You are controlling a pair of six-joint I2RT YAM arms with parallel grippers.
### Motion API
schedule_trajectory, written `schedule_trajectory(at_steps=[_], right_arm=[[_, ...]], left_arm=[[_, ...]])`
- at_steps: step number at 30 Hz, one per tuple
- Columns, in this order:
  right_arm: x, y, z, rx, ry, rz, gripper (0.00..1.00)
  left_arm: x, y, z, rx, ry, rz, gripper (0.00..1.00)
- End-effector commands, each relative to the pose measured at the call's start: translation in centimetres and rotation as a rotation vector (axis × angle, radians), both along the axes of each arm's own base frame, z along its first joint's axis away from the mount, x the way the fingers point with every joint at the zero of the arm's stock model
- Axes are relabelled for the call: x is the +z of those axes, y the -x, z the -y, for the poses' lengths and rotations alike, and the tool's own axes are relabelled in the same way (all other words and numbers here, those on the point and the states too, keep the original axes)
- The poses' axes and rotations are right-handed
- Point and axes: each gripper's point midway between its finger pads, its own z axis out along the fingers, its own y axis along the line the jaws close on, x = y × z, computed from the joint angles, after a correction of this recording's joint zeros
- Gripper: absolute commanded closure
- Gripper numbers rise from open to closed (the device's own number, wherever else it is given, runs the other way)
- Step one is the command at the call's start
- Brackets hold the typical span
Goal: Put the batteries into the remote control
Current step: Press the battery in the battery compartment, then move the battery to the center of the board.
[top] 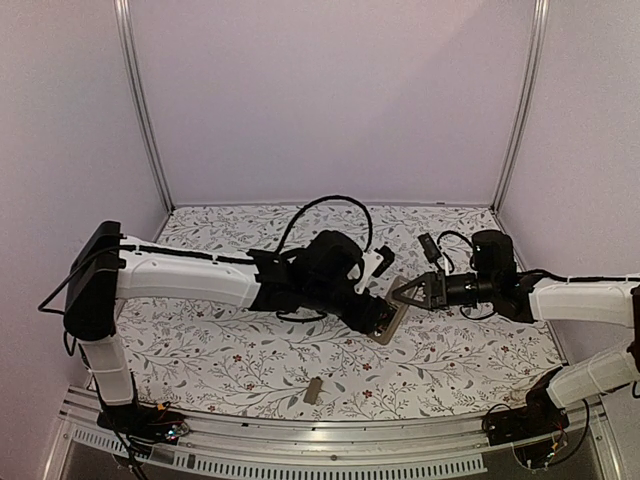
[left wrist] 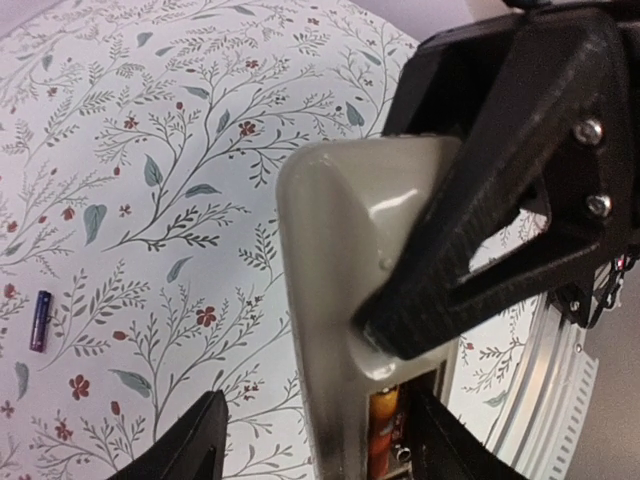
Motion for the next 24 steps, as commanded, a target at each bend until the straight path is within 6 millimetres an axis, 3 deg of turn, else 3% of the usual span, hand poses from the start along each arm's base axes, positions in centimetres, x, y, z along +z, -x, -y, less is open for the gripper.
schedule_trajectory(at_steps=[1,3,8,12,16,24], right_arm=[[-0.4,0.0,1.0,0.001,0.000,0.025,1.00],[-0.2,0.3,1.2,0.019,-0.006,0.042,1.00],[0.7,0.9,1.7,0.019,-0.014,0.106,1.00],[1.7,1.0,2.1,-0.003,-0.019,0.142,1.00],[1.4,1.2,2.8,-0.024,0.052,0.134,1.00],[0.4,1.2,3.7,-0.027,0.142,0.133,1.00]], left_arm=[[2.6,0.3,-0.2,-0.091,0.008,0.049,0.32],[4.2,-0.4,-1.2,-0.091,0.025,0.082,0.31],[5.1,-4.0,-5.3,-0.009,0.033,0.098,0.31],[2.7,-8.0,-8.0,0.071,-0.077,0.056,0.34],[-0.7,-10.1,-9.0,0.101,-0.285,0.019,0.44],[-5.6,-12.9,-8.0,0.114,-0.483,-0.040,0.55]])
